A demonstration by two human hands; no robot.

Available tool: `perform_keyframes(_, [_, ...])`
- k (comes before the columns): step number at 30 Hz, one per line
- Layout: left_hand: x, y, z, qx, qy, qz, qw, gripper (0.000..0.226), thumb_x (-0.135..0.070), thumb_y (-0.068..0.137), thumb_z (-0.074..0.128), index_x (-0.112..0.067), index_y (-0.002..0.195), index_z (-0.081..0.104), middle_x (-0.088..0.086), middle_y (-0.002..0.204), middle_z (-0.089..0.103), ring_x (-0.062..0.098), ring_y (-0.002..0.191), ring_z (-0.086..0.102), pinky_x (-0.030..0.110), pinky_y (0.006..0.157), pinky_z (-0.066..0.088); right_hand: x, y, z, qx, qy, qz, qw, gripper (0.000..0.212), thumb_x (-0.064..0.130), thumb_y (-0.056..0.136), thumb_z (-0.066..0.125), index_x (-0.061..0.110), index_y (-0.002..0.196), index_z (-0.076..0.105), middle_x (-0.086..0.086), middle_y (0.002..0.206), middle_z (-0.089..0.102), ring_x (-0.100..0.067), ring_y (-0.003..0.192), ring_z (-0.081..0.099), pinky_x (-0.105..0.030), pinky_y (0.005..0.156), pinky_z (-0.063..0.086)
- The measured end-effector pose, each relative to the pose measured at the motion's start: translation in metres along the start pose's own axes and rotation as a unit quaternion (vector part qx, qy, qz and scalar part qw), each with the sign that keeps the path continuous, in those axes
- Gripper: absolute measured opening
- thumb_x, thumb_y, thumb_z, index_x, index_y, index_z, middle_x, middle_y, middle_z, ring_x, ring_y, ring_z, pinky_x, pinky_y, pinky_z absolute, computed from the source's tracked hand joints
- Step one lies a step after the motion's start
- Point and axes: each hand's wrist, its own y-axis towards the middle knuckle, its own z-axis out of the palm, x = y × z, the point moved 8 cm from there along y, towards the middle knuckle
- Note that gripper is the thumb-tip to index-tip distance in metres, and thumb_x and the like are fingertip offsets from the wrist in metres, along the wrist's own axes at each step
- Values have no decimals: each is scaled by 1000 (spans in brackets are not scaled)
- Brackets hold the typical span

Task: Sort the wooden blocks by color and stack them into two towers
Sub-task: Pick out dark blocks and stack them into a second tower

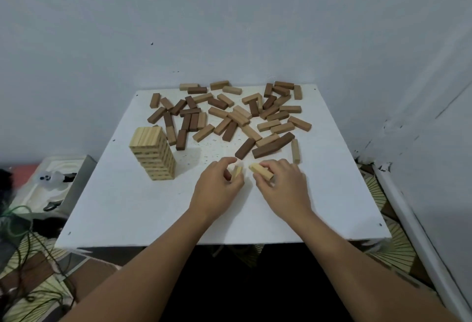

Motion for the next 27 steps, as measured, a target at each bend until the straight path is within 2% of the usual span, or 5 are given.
perform_keyframes(4, [14, 0, 5, 134, -53, -15, 989, 58, -43, 90, 77, -42, 142, 51, -5, 95, 68, 9, 86, 64, 21, 77, 49, 4, -5, 11, 72, -11, -5, 997, 40, 58, 95, 57, 40, 131, 61, 18, 100, 60, -10, 101, 53, -38, 93, 38])
perform_keyframes(7, [26, 5, 3, 189, -89, -26, 978, 68, -27, 82, 87, -38, 142, 57, -5, 99, 67, 7, 81, 60, 22, 83, 51, 0, -2, 8, 86, 28, 5, 996, 40, 55, 97, 56, 41, 135, 59, 21, 95, 60, -4, 96, 51, -38, 98, 38])
perform_keyframes(15, [28, 7, 13, 160, -124, -33, 979, 53, -27, 71, 95, -33, 118, 72, -7, 89, 59, 3, 70, 53, 24, 73, 49, 1, -5, 8, 77, 28, -14, 997, 35, 63, 95, 56, 46, 124, 66, 24, 91, 65, -1, 92, 52, -31, 92, 35])
perform_keyframes(20, [23, 7, 12, 159, -90, -23, 983, 70, -34, 67, 98, -36, 130, 68, -7, 92, 56, 2, 73, 50, 15, 71, 43, 1, -5, 7, 74, 41, -5, 996, 34, 57, 96, 58, 44, 126, 67, 27, 87, 67, 0, 92, 52, -31, 93, 35])
perform_keyframes(27, [20, 10, 16, 151, -45, -7, 987, 74, -46, 66, 96, -40, 134, 66, -6, 93, 53, 10, 84, 55, 24, 77, 44, 0, -8, 2, 69, 92, 18, 993, 25, 51, 94, 67, 45, 118, 69, 27, 83, 67, 6, 89, 52, -36, 95, 44])
